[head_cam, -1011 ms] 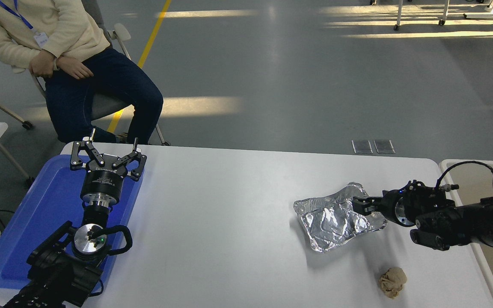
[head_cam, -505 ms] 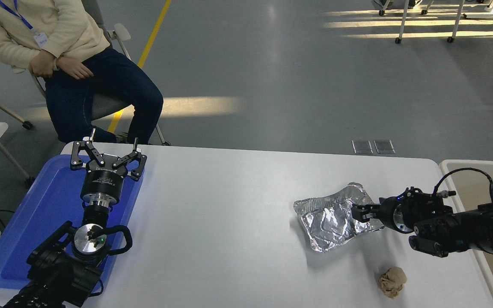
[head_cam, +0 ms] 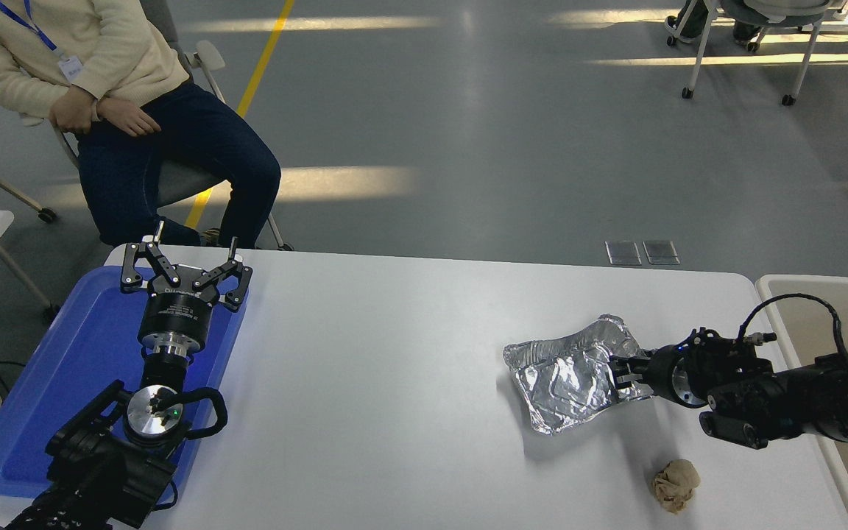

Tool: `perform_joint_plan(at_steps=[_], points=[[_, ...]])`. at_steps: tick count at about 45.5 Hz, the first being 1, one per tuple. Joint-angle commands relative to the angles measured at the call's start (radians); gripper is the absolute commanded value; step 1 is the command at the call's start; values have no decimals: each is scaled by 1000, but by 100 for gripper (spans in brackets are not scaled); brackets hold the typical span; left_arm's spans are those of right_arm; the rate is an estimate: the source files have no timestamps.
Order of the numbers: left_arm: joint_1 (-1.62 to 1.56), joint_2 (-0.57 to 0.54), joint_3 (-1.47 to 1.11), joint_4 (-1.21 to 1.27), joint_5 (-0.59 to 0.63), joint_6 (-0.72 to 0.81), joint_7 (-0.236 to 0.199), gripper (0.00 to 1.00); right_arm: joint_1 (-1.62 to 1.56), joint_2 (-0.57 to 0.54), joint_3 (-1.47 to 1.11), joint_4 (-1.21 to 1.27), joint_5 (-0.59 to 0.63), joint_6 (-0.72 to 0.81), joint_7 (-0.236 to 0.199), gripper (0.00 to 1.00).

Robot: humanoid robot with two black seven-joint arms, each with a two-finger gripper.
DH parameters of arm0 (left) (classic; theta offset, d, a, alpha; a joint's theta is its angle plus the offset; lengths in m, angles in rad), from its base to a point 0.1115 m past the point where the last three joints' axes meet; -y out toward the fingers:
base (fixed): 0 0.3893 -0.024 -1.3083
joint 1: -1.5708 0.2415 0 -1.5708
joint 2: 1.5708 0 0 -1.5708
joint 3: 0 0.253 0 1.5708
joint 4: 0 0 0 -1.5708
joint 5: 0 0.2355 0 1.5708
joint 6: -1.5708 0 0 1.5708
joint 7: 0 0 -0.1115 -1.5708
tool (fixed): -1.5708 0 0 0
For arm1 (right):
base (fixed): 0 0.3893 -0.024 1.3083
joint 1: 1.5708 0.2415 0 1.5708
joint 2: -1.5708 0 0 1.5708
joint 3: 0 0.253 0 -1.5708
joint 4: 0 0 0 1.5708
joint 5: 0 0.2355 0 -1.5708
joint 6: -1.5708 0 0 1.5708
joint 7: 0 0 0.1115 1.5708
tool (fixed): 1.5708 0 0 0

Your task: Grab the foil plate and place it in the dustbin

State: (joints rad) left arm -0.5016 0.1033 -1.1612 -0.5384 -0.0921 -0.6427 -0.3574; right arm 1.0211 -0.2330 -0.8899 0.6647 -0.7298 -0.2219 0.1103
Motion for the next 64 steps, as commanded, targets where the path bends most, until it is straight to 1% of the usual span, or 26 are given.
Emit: perform_joint_plan(at_steps=[1,15,28,46,56,64], points=[[0,0,0,0,0,0,0,100,1,0,0,-1,-5,1,-1,0],[0,1,0,0,0,0,0,100,42,-9,0,42,-13,3,5,0],[0,0,0,0,0,2,0,100,194,-86,-12,255,-10,13,8,0],[0,1,0,0,2,0,0,100,527,-196,-115,547,-5,56,8,0],[0,1,0,0,2,0,2,100,726,-246,-165,705,6,128,6,0],[0,1,0,0,2,0,2,100,928,-252,-248,832,7,200,6,0]])
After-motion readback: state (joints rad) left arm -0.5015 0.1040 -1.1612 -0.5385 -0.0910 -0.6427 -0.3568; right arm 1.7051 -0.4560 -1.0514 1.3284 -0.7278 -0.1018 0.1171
